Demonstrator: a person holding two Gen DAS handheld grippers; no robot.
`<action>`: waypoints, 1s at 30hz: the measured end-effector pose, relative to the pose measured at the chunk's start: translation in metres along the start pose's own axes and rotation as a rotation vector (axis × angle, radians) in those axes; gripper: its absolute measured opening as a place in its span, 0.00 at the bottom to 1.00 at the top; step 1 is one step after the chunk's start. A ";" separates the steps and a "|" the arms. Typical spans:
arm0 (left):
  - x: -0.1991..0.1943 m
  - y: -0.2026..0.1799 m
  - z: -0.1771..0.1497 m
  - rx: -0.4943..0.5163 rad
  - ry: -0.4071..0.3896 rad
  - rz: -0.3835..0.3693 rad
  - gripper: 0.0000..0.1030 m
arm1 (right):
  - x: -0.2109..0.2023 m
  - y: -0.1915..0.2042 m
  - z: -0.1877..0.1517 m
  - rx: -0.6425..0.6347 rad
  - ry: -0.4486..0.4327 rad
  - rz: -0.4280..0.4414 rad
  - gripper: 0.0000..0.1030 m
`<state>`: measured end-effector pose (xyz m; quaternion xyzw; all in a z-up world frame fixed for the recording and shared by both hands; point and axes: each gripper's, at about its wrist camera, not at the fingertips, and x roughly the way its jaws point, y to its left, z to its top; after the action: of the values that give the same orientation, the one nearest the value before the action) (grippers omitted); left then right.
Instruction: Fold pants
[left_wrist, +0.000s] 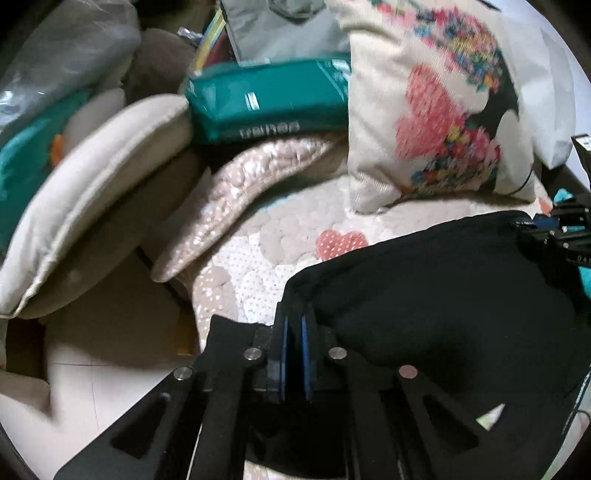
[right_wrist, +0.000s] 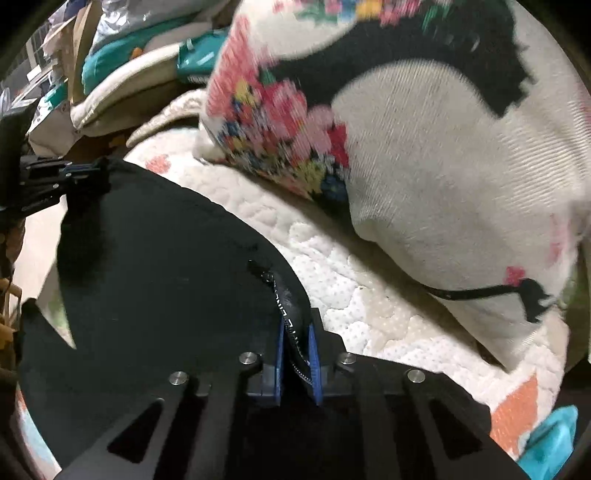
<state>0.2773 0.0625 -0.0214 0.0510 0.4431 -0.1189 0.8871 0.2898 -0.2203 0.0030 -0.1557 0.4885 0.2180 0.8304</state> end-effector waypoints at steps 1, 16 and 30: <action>-0.009 -0.001 -0.002 -0.008 -0.011 0.004 0.06 | -0.007 0.002 -0.002 0.008 -0.011 -0.005 0.12; -0.154 -0.032 -0.097 -0.090 -0.132 -0.005 0.06 | -0.112 0.052 -0.087 0.058 -0.062 -0.015 0.12; -0.170 -0.083 -0.213 -0.143 0.018 0.045 0.06 | -0.098 0.108 -0.213 0.092 0.072 -0.004 0.12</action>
<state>-0.0076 0.0523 -0.0127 -0.0016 0.4572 -0.0666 0.8869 0.0335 -0.2487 -0.0165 -0.1261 0.5272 0.1879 0.8190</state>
